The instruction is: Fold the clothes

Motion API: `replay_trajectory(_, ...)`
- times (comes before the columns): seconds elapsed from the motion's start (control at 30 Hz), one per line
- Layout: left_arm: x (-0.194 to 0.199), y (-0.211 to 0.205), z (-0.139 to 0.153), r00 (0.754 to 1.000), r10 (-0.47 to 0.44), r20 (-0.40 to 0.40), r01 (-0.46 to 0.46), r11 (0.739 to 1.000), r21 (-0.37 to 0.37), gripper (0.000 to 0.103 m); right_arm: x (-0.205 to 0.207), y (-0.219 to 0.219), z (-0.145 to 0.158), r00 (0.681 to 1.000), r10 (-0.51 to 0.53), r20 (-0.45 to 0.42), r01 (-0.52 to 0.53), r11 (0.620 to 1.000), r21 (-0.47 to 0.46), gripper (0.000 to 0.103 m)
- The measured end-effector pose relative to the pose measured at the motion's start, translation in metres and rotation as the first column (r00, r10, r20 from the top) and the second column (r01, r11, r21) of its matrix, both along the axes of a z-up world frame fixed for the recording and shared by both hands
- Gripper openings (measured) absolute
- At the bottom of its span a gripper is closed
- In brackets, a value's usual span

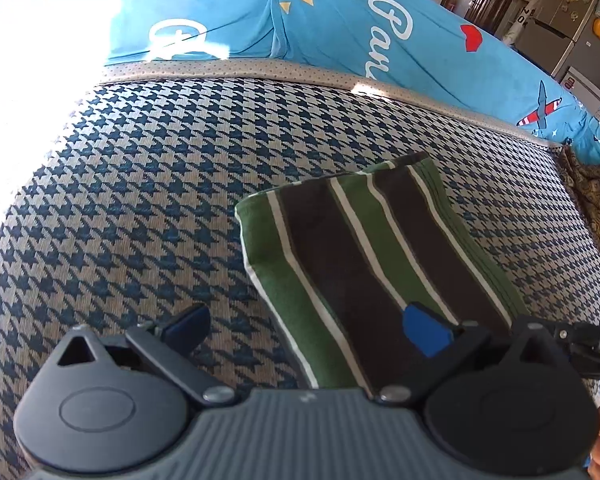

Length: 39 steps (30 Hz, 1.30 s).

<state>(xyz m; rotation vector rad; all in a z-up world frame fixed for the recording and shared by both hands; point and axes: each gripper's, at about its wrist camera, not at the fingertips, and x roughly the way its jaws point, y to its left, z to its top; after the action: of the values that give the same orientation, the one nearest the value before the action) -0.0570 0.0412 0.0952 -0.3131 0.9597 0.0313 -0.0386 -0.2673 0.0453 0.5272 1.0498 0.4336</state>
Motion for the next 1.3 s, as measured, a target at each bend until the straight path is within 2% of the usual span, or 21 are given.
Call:
replay_trajectory(0.2, 0.019, 0.011, -0.008, 1.0, 0.014, -0.013, -0.015, 0.999, -0.033, 0.103, 0.006, 0.005, -0.005, 1.0, 0.005, -0.004, -0.005, 0.999, 0.05, 0.081)
replay_trajectory(0.43, 0.035, 0.014, -0.016, 0.999, -0.01, -0.032, 0.007, 0.997, -0.076, 0.103, 0.013, 0.013, -0.009, 1.0, 0.011, 0.016, -0.012, 0.998, 0.06, 0.082)
replay_trajectory(0.87, 0.047, 0.011, -0.026, 0.998, -0.049, -0.047, 0.046, 0.997, -0.068, 0.103, 0.026, 0.024, -0.015, 0.997, 0.063, 0.055, -0.067, 0.995, 0.08, 0.082)
replay_trajectory(1.2, 0.06, 0.005, -0.029, 0.996, -0.087, -0.02, 0.085, 0.993, -0.08, 0.103, 0.035, 0.039, -0.019, 0.991, 0.103, 0.087, -0.111, 0.989, 0.096, 0.081)
replay_trajectory(1.3, 0.063, 0.002, -0.03, 0.995, -0.104, -0.009, 0.103, 0.992, -0.079, 0.103, 0.038, 0.044, -0.019, 0.99, 0.104, 0.096, -0.113, 0.99, 0.09, 0.075)
